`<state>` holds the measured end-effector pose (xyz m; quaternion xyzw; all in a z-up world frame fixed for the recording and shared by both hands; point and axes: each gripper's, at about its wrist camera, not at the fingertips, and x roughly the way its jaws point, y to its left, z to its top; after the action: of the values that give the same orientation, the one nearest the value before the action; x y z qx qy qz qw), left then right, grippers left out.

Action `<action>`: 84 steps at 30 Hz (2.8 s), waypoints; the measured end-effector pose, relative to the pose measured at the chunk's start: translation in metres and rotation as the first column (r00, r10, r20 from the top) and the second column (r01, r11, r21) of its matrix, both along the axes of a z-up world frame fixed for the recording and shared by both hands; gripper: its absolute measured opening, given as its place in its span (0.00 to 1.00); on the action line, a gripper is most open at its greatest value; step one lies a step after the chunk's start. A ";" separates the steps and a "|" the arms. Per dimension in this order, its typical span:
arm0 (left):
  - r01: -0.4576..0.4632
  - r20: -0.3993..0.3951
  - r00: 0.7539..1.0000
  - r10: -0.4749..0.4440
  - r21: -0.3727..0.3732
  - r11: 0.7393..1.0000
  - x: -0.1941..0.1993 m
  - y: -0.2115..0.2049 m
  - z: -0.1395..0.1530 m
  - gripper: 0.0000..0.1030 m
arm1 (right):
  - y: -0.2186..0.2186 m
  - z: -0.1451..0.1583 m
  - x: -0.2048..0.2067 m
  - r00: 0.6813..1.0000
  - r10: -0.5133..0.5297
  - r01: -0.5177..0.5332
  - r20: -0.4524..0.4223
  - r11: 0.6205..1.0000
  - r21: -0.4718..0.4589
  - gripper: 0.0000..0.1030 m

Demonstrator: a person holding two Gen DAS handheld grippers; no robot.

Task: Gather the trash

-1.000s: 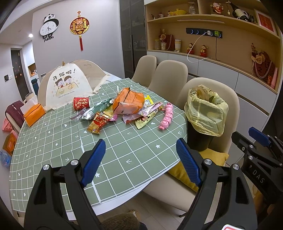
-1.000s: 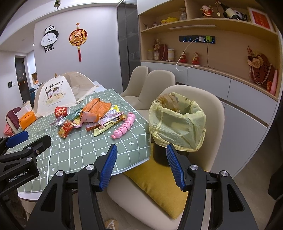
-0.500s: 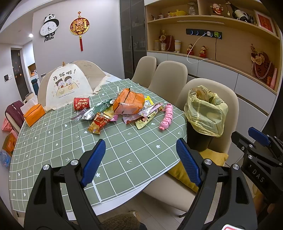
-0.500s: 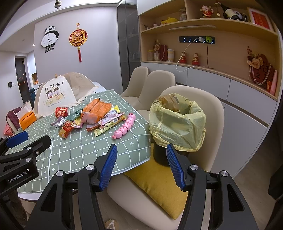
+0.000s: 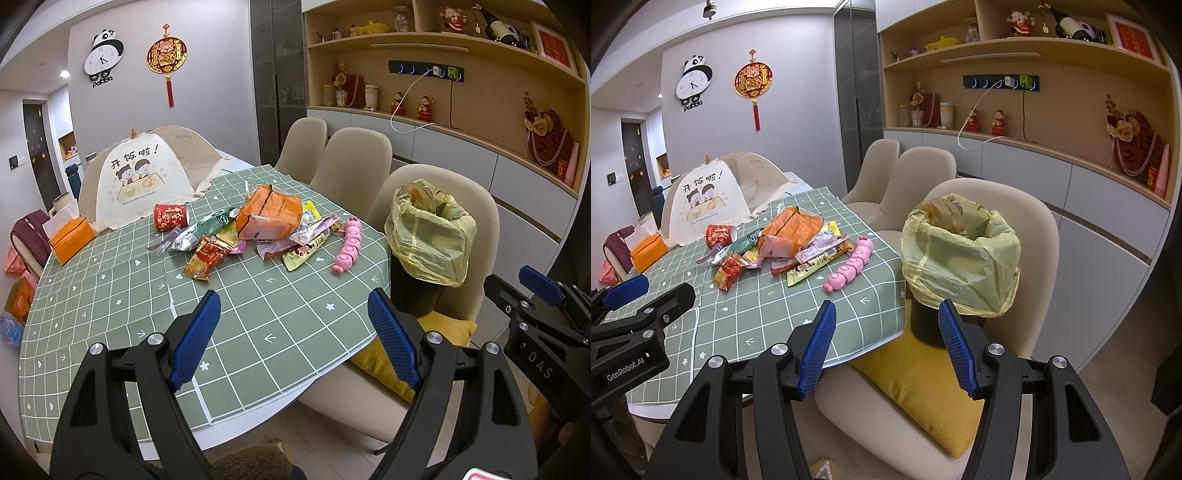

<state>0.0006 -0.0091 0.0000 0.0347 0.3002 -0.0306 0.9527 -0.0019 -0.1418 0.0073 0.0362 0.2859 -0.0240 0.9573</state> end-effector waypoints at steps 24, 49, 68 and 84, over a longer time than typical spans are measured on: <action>0.035 -0.016 0.999 -0.036 -0.031 0.999 0.031 0.019 -0.005 0.76 | 0.003 -0.008 0.022 0.999 -0.032 0.032 -0.038 0.999 -0.004 0.53; -0.023 -0.152 0.988 -0.003 -0.171 0.985 0.331 0.298 -0.046 0.78 | 0.107 -0.039 0.180 0.969 -0.034 0.013 -0.245 0.996 -0.089 0.53; -0.051 -0.385 0.907 -0.168 -0.498 0.865 0.412 0.348 -0.101 0.12 | 0.152 -0.046 0.261 0.948 0.013 -0.050 -0.319 0.993 -0.111 0.53; 0.023 -0.264 0.951 -0.164 -0.467 0.884 0.318 0.294 -0.030 0.02 | 0.144 -0.088 0.386 0.918 0.186 -0.195 -0.351 0.981 0.010 0.53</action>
<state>0.3191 0.2852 -0.0297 -0.1815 0.4214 -0.1516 0.8755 0.3839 0.0023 -0.0808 -0.0084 0.4536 0.0595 0.8892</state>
